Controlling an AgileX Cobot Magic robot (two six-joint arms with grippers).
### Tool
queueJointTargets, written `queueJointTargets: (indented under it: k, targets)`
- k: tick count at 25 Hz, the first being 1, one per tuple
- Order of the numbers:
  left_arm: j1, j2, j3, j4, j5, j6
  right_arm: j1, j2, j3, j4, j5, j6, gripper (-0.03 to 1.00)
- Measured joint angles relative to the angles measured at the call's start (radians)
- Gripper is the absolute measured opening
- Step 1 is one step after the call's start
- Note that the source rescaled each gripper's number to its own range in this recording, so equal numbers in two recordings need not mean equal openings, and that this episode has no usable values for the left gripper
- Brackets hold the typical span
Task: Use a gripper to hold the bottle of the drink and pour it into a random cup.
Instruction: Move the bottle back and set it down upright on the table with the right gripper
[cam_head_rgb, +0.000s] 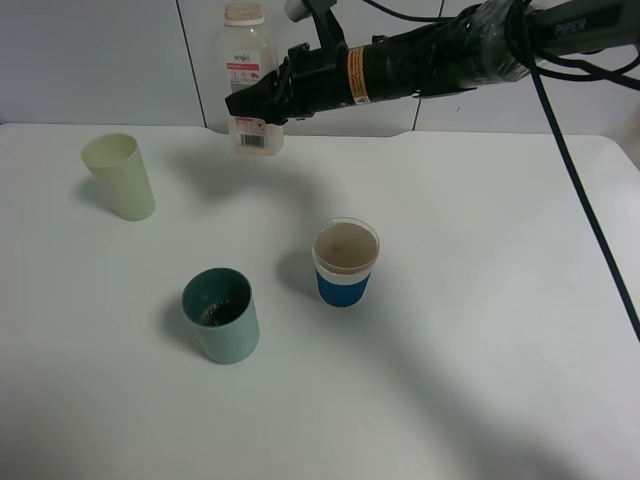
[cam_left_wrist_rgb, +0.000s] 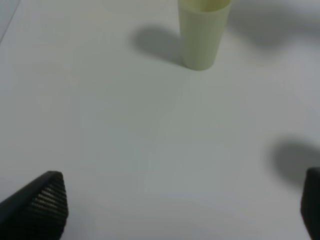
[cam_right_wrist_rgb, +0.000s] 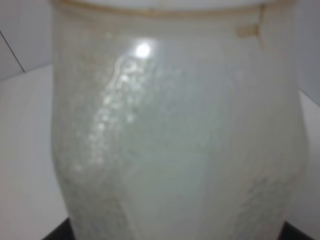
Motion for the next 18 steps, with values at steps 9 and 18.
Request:
queueJointTargets:
  k: [9, 18]
  targets:
    - [0.0, 0.0, 0.0, 0.0, 0.0, 0.0, -0.031, -0.001, 0.017, -0.18, 0.01, 0.0, 0.0]
    - [0.0, 0.0, 0.0, 0.0, 0.0, 0.0, -0.083, -0.001, 0.104, -0.162, 0.104, -0.011, 0.0]
